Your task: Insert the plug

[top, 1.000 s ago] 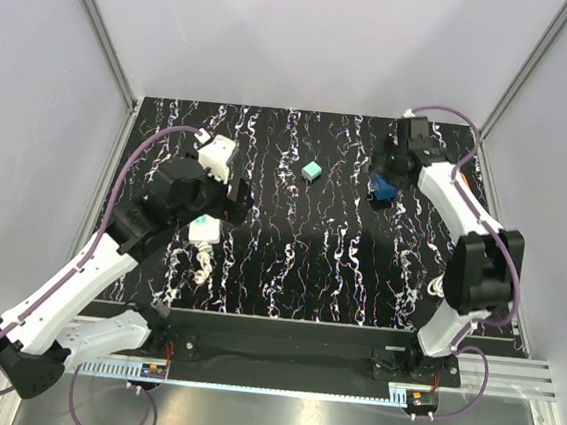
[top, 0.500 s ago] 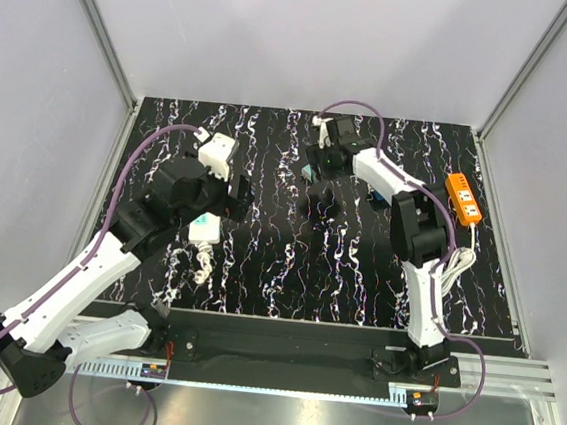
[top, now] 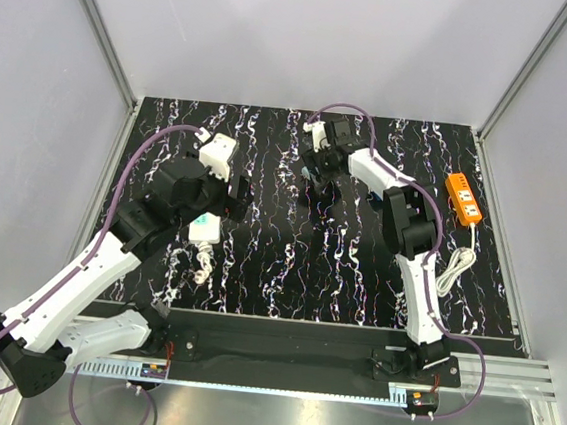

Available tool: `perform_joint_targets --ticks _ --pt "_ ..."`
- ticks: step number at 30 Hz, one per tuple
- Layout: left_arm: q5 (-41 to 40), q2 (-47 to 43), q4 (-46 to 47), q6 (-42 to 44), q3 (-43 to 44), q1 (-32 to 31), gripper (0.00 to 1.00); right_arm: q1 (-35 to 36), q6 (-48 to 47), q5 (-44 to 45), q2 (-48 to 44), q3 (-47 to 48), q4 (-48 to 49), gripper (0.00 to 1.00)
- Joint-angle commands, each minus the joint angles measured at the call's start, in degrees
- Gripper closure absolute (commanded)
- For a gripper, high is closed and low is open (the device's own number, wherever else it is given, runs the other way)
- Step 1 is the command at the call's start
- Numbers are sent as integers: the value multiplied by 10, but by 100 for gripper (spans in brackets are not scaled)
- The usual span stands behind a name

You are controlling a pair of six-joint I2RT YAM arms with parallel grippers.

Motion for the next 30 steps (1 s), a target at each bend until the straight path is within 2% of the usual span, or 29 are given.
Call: perform_joint_targets --ticks 1,18,22,25,26,28,29,30 --pt "-1 1 31 10 -3 2 7 0 -16 -23 18 22 15 30" --pt "-11 7 27 9 -1 2 9 16 0 -31 29 26 48 28" --pt "-12 5 25 9 -1 1 9 16 1 -13 31 28 51 33" --pt "-14 5 25 10 -3 2 9 16 -2 0 32 25 54 48" --pt "-14 5 25 10 -3 2 9 16 -3 2 29 24 56 61" --pt "-18 4 26 8 -3 2 9 17 -3 0 21 17 56 74" --pt "-23 2 28 5 -4 2 10 16 -2 -1 4 3 60 84" --pt "-26 1 29 3 -5 2 11 18 -1 -5 -9 -7 60 89"
